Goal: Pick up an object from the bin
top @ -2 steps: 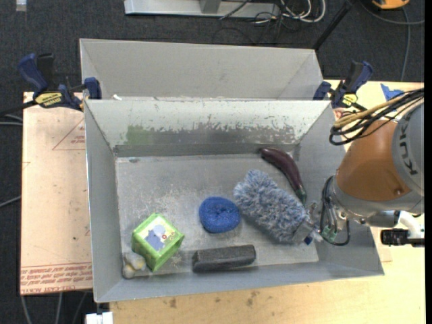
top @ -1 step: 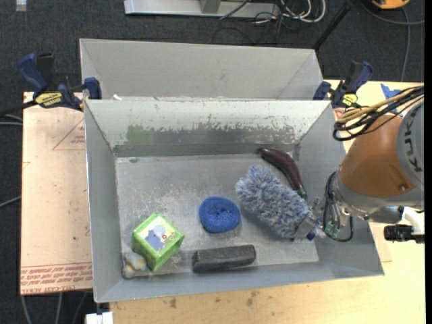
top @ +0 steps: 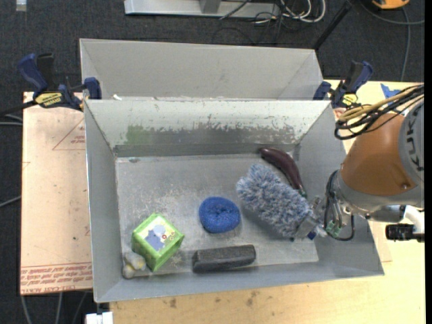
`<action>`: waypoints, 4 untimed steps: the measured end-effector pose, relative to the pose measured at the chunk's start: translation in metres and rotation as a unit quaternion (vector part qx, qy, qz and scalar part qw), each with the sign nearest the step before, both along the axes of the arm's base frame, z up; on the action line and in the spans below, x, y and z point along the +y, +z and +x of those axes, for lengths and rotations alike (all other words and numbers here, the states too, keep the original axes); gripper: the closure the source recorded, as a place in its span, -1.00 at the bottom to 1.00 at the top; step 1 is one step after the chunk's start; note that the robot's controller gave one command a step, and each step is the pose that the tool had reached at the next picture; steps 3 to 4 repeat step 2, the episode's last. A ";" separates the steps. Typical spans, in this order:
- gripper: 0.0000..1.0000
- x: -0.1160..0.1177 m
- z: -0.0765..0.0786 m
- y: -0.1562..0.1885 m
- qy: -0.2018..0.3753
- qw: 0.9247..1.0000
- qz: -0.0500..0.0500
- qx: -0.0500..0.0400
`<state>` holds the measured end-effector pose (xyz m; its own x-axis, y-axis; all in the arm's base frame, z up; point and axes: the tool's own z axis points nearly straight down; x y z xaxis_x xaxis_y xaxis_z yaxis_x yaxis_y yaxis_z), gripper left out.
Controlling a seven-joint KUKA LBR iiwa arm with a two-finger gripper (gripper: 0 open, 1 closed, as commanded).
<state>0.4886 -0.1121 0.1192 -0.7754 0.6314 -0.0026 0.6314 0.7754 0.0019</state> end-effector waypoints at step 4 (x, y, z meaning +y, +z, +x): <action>1.00 0.000 -0.001 0.022 0.001 1.000 0.000 0.002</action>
Offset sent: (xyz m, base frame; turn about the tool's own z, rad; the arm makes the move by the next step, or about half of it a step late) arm 0.0000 -0.0001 0.0453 0.0000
